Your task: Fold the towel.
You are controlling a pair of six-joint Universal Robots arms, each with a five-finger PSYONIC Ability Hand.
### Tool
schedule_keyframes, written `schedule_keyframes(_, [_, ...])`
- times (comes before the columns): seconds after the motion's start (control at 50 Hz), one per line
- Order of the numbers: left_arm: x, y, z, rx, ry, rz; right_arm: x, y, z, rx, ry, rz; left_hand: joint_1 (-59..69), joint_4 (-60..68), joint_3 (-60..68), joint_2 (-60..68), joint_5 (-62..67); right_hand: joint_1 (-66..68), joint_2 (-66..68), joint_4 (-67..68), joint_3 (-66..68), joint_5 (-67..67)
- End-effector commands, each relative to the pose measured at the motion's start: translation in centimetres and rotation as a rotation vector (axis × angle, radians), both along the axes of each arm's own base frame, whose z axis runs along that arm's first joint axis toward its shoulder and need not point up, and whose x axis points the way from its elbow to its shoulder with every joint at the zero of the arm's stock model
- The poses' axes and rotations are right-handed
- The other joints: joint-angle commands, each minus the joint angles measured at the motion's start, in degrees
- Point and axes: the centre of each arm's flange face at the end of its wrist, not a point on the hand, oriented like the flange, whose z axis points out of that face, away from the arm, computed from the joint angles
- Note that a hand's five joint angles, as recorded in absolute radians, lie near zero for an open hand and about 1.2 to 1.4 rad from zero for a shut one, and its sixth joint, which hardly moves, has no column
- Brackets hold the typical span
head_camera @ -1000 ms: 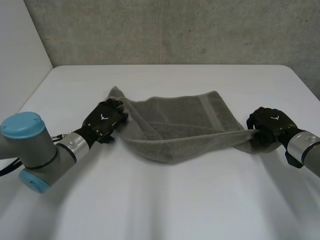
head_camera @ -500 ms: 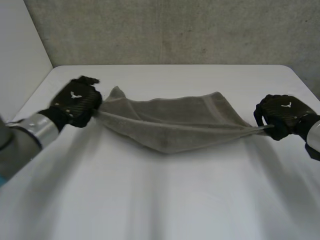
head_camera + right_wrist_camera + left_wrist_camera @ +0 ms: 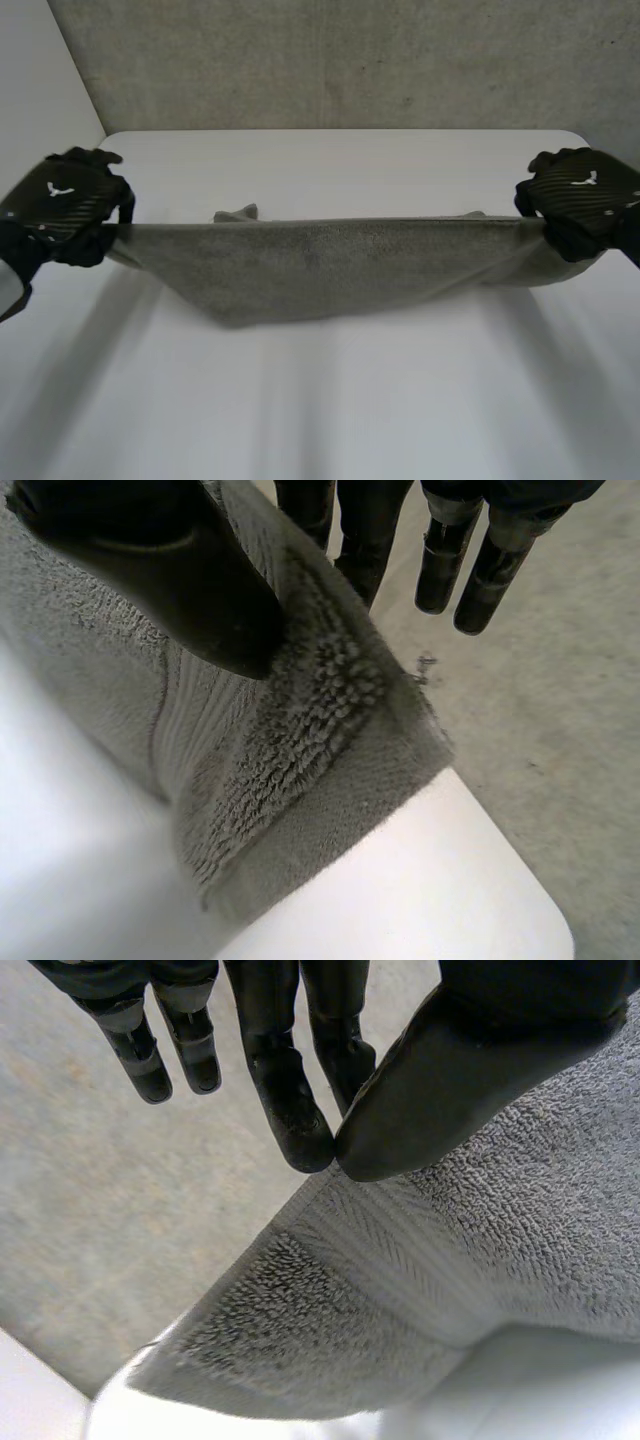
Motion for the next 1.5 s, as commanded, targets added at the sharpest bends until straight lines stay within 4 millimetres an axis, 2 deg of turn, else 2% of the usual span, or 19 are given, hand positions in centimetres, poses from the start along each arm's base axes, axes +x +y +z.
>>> schedule_keyframes(0.02, [-2.6, -3.7, -3.3, 0.066, -0.009, -0.074, 2.1, -3.2, -2.0, 0.007, 0.07, 0.035, 5.16, -3.36, -2.98, 2.35, 2.41, 3.4, 3.67, -4.37, -2.5, 2.98])
schedule_keyframes(0.18, [-5.9, -12.2, -3.9, -0.046, -0.03, -0.009, 5.4, -10.0, -2.3, -0.153, 0.101, 0.077, 5.16, -3.36, -2.98, 2.35, 2.41, 3.4, 3.67, -4.37, -2.5, 2.98])
schedule_keyframes(0.22, [-6.9, -15.5, 0.2, -0.217, -0.004, 0.043, 7.0, -12.9, 1.5, -0.37, 0.06, 0.069, 5.16, -3.36, -2.98, 2.35, 2.41, 3.4, 3.67, -4.37, -2.5, 2.98])
schedule_keyframes(0.26, [-7.5, -16.1, 3.3, -0.315, 0.024, 0.05, 7.5, -13.8, 4.4, -0.49, 0.012, 0.055, 5.16, -3.36, -2.98, 2.35, 2.41, 3.4, 3.67, -4.37, -2.5, 2.98])
schedule_keyframes(0.28, [-7.5, -16.1, 3.3, -0.316, 0.024, 0.05, 7.9, -14.2, 7.8, -0.607, -0.069, 0.042, 5.16, -3.36, -2.98, 2.35, 2.41, 3.4, 3.67, -4.37, -2.5, 2.98])
schedule_keyframes(0.3, [-8.2, -16.1, 6.4, -0.406, 0.06, 0.045, 7.9, -14.2, 7.8, -0.608, -0.069, 0.042, 5.16, -3.36, -2.98, 2.35, 2.41, 3.4, 3.67, -4.37, -2.5, 2.98])
schedule_keyframes(0.32, [-8.9, -15.6, 9.4, -0.494, 0.109, 0.029, 8.1, -14.0, 10.8, -0.693, -0.17, 0.034, 5.16, -3.36, -2.98, 2.35, 2.41, 3.4, 3.67, -4.37, -2.5, 2.98])
schedule_keyframes(0.34, [-9.0, -15.6, 9.4, -0.494, 0.109, 0.029, 8.1, -14.0, 10.8, -0.694, -0.171, 0.034, 5.16, -3.36, -2.98, 2.35, 2.41, 3.4, 3.67, -4.37, -2.5, 2.98])
schedule_keyframes(0.38, [-9.2, -13.7, 14.6, -0.632, 0.25, 0.001, 7.5, -12.7, 15.5, -0.782, -0.394, 0.056, 5.16, -3.36, -2.98, 2.35, 2.41, 3.4, 3.67, -4.37, -2.5, 2.98])
schedule_keyframes(0.46, [-8.1, -12.8, 16.7, -0.667, 0.366, -0.026, 7.4, -12.6, 14.7, -0.729, -0.506, 0.091, 5.16, -3.36, -2.98, 2.35, 2.41, 3.4, 3.67, -4.37, -2.5, 2.98])
schedule_keyframes(0.5, [-7.5, -13.1, 15.9, -0.639, 0.394, -0.027, 7.7, -12.9, 11.1, -0.629, -0.451, 0.095, 5.16, -3.36, -2.98, 2.35, 2.41, 3.4, 3.67, -4.37, -2.5, 2.98])
schedule_keyframes(0.62, [-7.3, -13.3, 8.8, -0.448, 0.32, -0.042, 7.3, -12.9, 6.2, -0.501, -0.354, 0.068, 5.16, -3.36, -2.98, 2.35, 2.41, 3.4, 3.67, -4.37, -2.5, 2.98])
schedule_keyframes(0.66, [-6.6, -12.6, 3.9, -0.331, 0.237, -0.041, 6.4, -12.7, 2.9, -0.402, -0.323, 0.049, 5.16, -3.36, -2.98, 2.35, 2.41, 3.4, 3.67, -4.37, -2.5, 2.98])
schedule_keyframes(0.72, [-5.5, -11.8, 0.1, -0.246, 0.162, -0.015, 6.1, -11.9, -0.1, -0.308, -0.299, 0.045, 5.16, -3.36, -2.98, 2.35, 2.41, 3.4, 3.67, -4.37, -2.5, 2.98])
schedule_keyframes(0.9, [-4.6, -8.1, -7.0, -0.08, 0.005, -0.03, 3.7, -8.5, -8.2, -0.032, -0.238, 0.052, 5.16, -3.36, -2.98, 2.35, 2.41, 3.4, 3.67, -4.37, -2.5, 2.98])
schedule_keyframes(0.98, [-3.5, -6.1, -7.4, -0.055, -0.042, -0.021, 3.1, -6.6, -7.9, -0.025, -0.201, 0.073, 5.16, -3.36, -2.98, 2.35, 2.41, 3.4, 3.67, -4.37, -2.5, 2.98])
schedule_keyframes(1.22, [1.2, 0.3, 0.1, -0.155, -0.042, 0.132, -3.5, 1.2, 2.8, -0.132, -0.202, -0.049, 5.16, -3.36, -2.98, 2.35, 2.41, 3.4, 3.67, -4.37, -2.5, 2.98])
schedule_keyframes(1.34, [1.2, 1.4, 0.1, -0.138, -0.038, 0.097, -5.4, 0.6, 2.3, -0.082, -0.191, -0.045, 5.16, -3.36, -2.98, 2.35, 2.41, 3.4, 3.67, -4.37, -2.5, 2.98])
schedule_keyframes(1.5, [0.2, -0.4, -3.0, -0.014, -0.039, 0.029, -3.6, -1.8, -1.7, 0.042, -0.094, 0.015, 5.16, -3.36, -2.98, 2.35, 2.41, 3.4, 3.67, -4.37, -2.5, 2.98])
